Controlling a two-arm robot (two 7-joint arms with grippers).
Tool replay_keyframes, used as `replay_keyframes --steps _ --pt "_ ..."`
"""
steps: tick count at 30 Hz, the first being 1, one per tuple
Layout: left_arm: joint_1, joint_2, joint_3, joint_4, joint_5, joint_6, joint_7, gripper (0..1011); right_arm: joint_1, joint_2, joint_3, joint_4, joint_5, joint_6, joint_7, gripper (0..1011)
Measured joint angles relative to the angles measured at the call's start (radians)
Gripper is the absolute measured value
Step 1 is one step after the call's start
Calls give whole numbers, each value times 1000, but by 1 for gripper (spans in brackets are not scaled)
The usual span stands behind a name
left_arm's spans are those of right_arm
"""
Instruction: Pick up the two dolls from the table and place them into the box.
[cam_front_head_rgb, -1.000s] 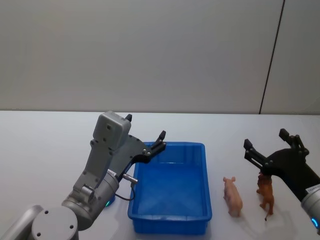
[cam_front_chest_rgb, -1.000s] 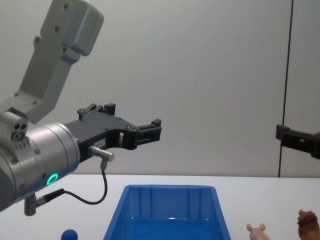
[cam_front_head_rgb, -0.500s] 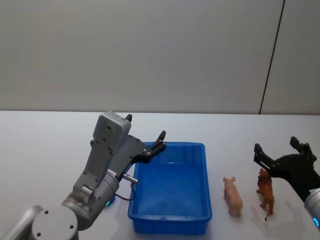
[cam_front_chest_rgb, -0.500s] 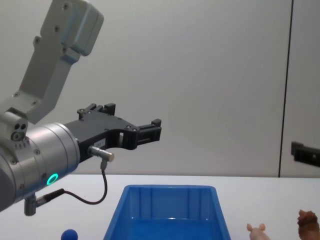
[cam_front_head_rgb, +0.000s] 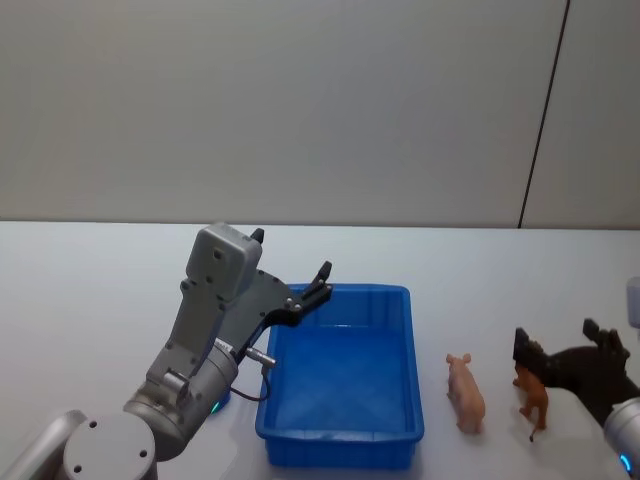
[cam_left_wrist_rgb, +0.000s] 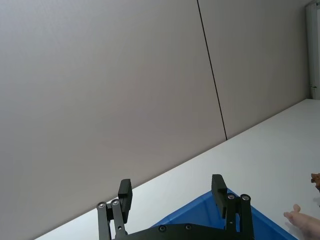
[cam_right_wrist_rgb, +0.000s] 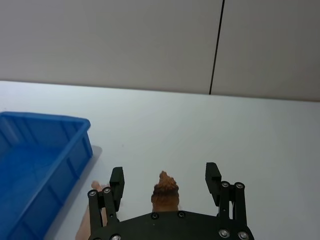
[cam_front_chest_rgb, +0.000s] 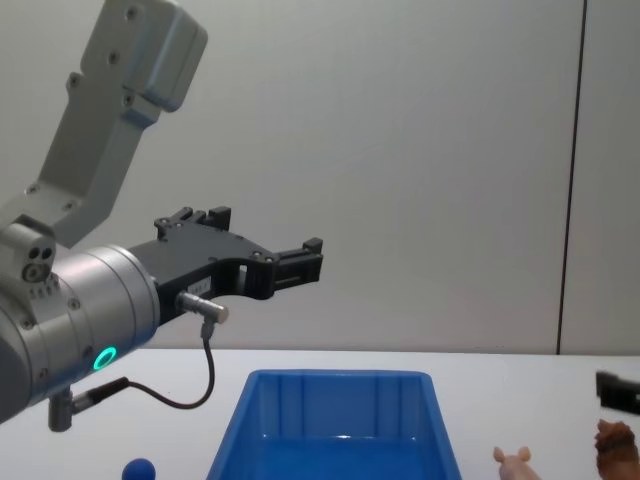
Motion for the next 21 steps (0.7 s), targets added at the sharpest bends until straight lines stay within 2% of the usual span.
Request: replay_keyframes --steps 21 --pt "0 0 0 0 0 0 0 1002 38 -44 -18 126 -25 83 -7 997"
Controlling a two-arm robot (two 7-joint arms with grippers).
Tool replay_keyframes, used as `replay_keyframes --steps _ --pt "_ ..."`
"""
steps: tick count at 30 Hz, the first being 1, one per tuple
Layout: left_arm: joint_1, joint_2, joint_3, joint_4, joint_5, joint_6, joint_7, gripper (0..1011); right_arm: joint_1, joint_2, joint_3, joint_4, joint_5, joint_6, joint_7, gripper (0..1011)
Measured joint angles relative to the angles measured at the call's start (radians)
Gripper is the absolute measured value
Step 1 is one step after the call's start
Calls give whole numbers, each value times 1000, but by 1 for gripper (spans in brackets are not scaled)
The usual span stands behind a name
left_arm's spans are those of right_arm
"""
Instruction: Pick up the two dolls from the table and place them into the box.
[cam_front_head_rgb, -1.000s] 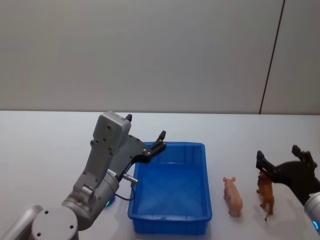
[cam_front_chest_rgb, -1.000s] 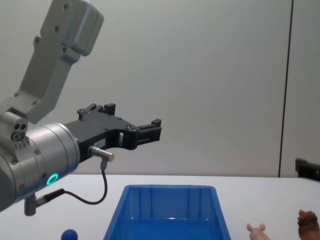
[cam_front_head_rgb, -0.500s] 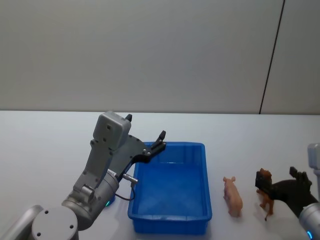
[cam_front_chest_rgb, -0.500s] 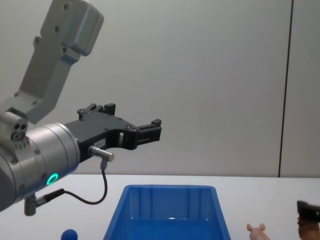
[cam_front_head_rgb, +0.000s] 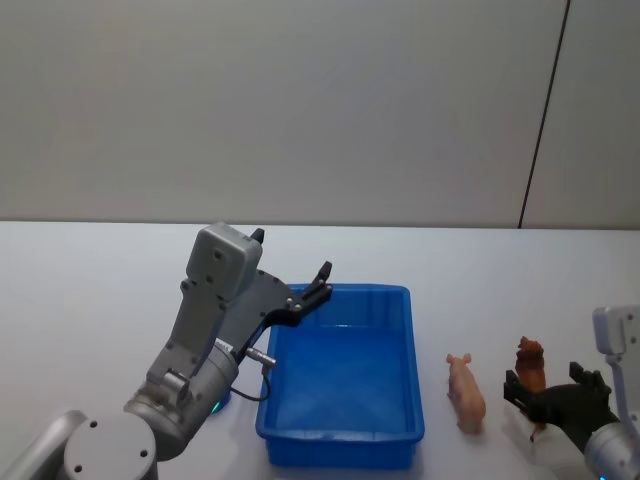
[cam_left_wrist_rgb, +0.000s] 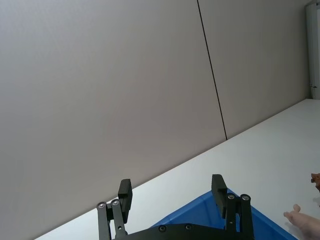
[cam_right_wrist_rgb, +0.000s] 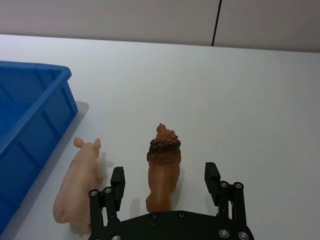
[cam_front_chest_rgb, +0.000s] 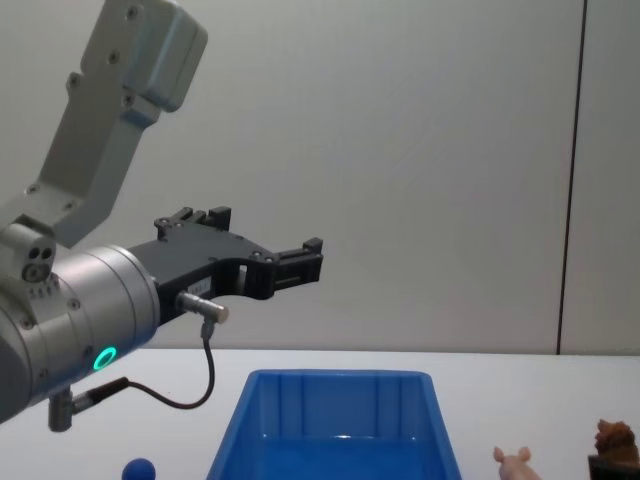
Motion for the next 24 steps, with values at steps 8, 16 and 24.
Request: replay_keyframes --steps 8,16,24 --pt "0 0 0 0 0 0 0 1001 8 -13 -3 26 2 27 -9 831" --pt "0 0 0 0 0 0 0 1001 16 -26 -5 47 13 58 -19 578" --pt "0 0 0 0 0 0 0 1002 18 -33 -7 53 12 63 -19 337"
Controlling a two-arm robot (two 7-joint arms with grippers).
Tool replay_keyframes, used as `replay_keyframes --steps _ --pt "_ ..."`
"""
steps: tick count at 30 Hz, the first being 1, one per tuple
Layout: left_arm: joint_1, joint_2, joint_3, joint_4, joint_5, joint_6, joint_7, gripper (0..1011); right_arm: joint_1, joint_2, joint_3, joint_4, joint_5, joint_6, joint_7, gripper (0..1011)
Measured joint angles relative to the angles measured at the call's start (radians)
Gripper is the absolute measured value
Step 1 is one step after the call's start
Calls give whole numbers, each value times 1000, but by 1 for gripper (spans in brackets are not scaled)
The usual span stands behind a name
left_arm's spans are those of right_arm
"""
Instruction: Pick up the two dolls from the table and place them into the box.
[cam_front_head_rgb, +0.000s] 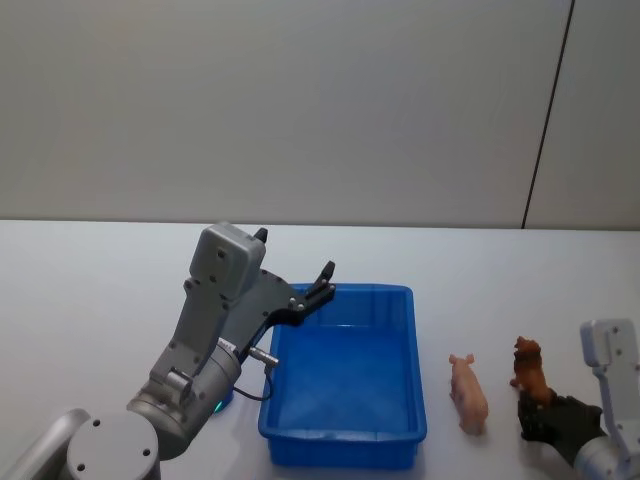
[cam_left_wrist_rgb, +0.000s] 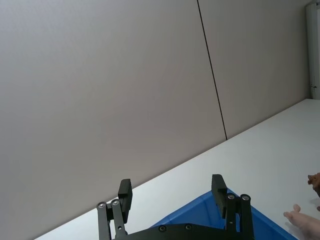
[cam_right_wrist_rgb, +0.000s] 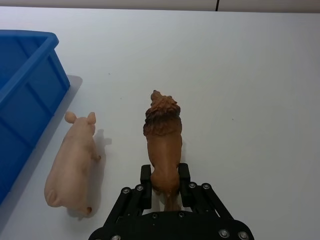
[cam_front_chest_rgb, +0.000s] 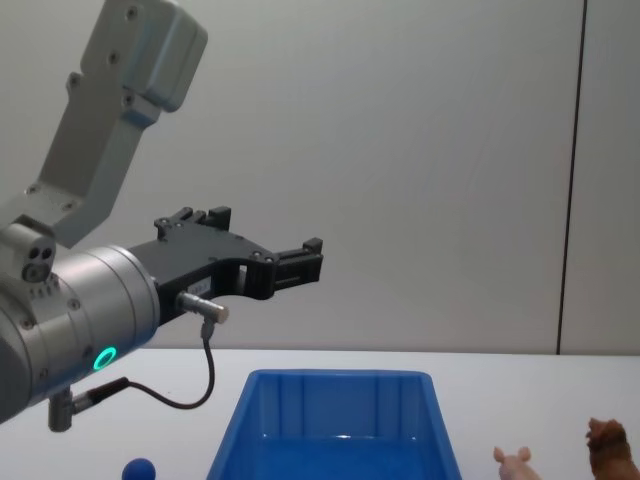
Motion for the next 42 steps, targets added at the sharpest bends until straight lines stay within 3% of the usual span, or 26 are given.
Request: replay_keyframes --steps 3,17,30,42 --pt "0 0 0 0 0 0 0 1001 -1 0 -1 -4 -7 -8 3 284" --pt "0 0 0 0 0 0 0 1001 -12 4 -7 -62 -71 -99 36 284" --pt "0 0 0 0 0 0 0 1001 -5 0 -24 -111 -124 -199 147 286" --pt "0 0 0 0 0 0 0 1001 47 -44 -63 -81 -165 -252 297 284"
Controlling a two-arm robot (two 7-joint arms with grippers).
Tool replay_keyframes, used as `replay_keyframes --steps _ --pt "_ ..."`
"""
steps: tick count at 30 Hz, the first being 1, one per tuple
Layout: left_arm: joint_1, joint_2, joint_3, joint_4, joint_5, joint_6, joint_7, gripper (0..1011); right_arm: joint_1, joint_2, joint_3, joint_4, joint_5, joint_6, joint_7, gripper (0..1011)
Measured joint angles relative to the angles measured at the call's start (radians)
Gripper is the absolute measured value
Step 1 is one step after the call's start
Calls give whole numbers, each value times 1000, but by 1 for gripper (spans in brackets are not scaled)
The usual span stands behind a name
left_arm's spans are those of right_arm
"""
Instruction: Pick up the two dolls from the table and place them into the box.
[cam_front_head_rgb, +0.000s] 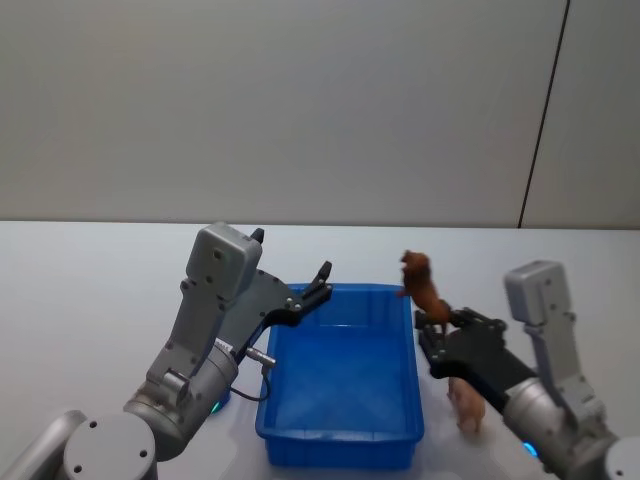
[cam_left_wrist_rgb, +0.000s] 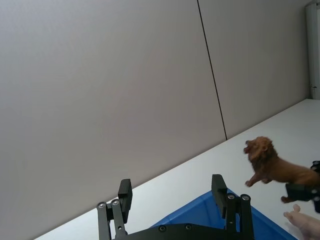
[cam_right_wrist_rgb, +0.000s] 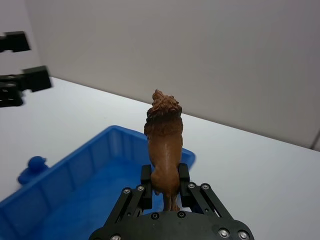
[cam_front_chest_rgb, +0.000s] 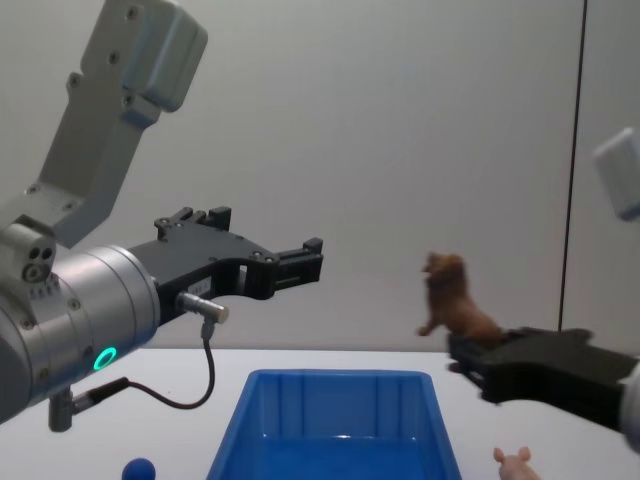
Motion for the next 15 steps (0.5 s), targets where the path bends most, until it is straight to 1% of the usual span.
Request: replay_keyframes --steps 3,4,6,7,9,10,12,13,15 --pt "0 0 0 0 0 0 0 1001 14 -13 -10 17 -8 -6 22 293" --pt "0 0 0 0 0 0 0 1002 27 -23 -17 30 -14 -10 42 313" --pt "0 0 0 0 0 0 0 1001 41 -38 -26 54 -21 -13 60 345" --pt "0 0 0 0 0 0 0 1001 54 -50 -34 73 -27 -16 74 405" --pt "0 0 0 0 0 0 0 1001 67 -61 -41 92 -32 -18 87 474" --pt "0 0 0 0 0 0 0 1001 78 -72 -47 110 -38 -19 97 491" --pt "0 0 0 0 0 0 0 1001 91 -83 -54 130 -43 -20 104 577" --pt "0 0 0 0 0 0 0 1001 100 -91 -58 145 -48 -21 109 594" --pt "0 0 0 0 0 0 0 1001 108 -98 -62 159 -52 -22 110 677"
